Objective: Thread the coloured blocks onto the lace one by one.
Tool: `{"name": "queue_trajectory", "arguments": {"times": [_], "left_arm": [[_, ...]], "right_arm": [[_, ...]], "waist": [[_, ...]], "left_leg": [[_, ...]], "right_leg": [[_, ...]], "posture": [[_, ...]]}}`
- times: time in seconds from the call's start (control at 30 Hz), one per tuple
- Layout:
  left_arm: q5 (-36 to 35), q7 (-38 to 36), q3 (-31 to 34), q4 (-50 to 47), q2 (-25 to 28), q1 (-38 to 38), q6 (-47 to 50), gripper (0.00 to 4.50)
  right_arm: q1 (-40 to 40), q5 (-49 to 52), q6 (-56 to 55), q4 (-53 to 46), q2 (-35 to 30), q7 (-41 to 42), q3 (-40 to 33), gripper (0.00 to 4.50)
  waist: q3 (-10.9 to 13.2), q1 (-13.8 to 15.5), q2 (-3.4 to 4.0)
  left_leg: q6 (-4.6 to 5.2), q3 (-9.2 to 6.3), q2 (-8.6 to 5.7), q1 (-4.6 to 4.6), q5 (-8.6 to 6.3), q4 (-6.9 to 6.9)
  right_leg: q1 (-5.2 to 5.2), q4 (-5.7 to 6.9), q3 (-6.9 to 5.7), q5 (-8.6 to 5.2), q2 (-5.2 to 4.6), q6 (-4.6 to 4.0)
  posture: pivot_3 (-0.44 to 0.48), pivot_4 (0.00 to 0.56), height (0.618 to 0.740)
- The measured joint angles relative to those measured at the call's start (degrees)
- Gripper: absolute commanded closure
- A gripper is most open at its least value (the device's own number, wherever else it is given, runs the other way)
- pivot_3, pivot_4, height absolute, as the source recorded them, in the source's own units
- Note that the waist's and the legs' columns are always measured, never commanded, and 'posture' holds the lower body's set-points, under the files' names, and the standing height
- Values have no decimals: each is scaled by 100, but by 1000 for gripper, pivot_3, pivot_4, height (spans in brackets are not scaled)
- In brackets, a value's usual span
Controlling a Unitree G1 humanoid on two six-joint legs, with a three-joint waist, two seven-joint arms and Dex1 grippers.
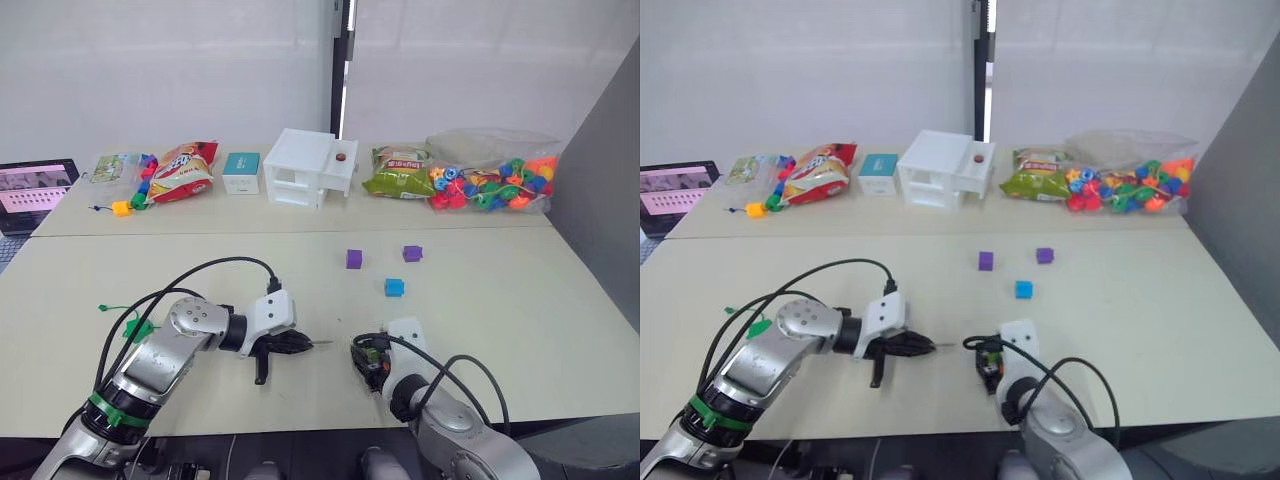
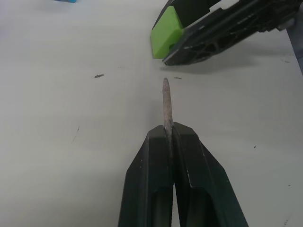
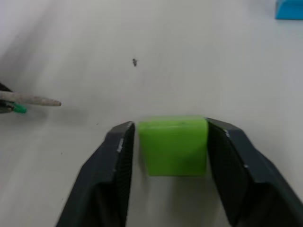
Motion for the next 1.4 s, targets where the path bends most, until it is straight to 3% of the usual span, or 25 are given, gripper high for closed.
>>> {"name": "queue_trajectory", "arguments": {"times": [0.1, 0.3, 0.4, 0.47, 0.6, 0.73, 0.9, 1.03, 1.13, 1.37, 1.4], "left_arm": [[-79, 61, 98, -165, 27, 11, 168, 4500], [-259, 205, 242, -623, 151, 205, 485, 4500], [-342, 223, 316, -913, 327, 509, 609, 4500], [-430, 222, 356, -1038, 466, 659, 697, 4500], [-514, 241, 446, -1200, 633, 891, 720, 4500], [-538, 307, 451, -1271, 634, 1105, 690, 4500], [-534, 399, 443, -1269, 635, 1244, 632, 4500], [-534, 435, 442, -1272, 640, 1281, 567, 4500], [-534, 469, 442, -1288, 644, 1301, 566, 4500], [-534, 546, 435, -1361, 645, 1302, 582, 4500], [-534, 564, 430, -1373, 643, 1283, 598, 4500]], "right_arm": [[-180, 241, 23, -255, -440, 484, -308, 17], [-977, 1325, 134, -330, -2340, 2549, -1184, 17], [-1449, 1689, -278, 306, -3610, 4291, -1091, 17], [-1848, 1459, -981, 992, -4019, 5219, -740, 17], [-2647, 481, -2607, 2415, -4155, 6434, 265, 17], [-3523, -356, -3962, 3970, -3832, 7300, 910, 17], [-4169, -878, -4796, 5323, -3364, 7892, 1265, 17], [-4421, -1100, -4891, 5653, -3248, 8184, 1347, 17], [-4438, -1228, -4845, 5578, -3195, 8272, 1351, 767], [-4021, -1323, -4782, 5038, -3133, 8032, 1225, 3147], [-3958, -1344, -4748, 4944, -3128, 7969, 1194, 3170]], "waist": [[1, 5, -2], [3, 3, -5], [7, -13, -10], [8, -5, -11], [11, 2, -16], [14, 3, -18], [14, 34, -18], [14, 33, -18], [14, 26, -18], [13, 28, -18], [13, 25, -18]], "left_leg": [[0, -1, 0, -1, 0, 2], [2, 0, -1, 1, -1, 2], [7, 5, 4, 8, -4, 1], [7, 6, 5, 8, -4, 2], [7, 14, 3, 8, -4, 7], [6, 18, 4, 3, -4, 4], [6, 15, 1, -3, -4, 5], [5, 15, 2, -3, -4, 5], [5, 13, 2, -3, -4, 5], [5, 11, 2, 0, -4, 5], [5, 12, 2, 2, -4, 5]], "right_leg": [[1, 0, 0, 0, 0, 0], [10, -5, -2, 0, 0, 1], [15, -11, -1, -1, 5, 0], [16, -11, -1, -1, 5, 1], [17, -13, 0, -1, 0, 2], [5, -10, 1, 0, -1, 0], [1, -10, 1, 1, -7, 0], [0, -10, 0, 1, -5, -1], [0, -9, 0, 1, -5, -1], [3, -6, 0, 1, -5, -1], [3, -4, 0, 1, -4, -1]], "posture": [[0, 150, 740], [0, 150, 740], [0, 150, 740], [0, 150, 740], [0, 150, 740], [0, 150, 740], [0, 150, 740], [0, 150, 740], [0, 150, 740], [0, 150, 740], [0, 150, 740]]}}
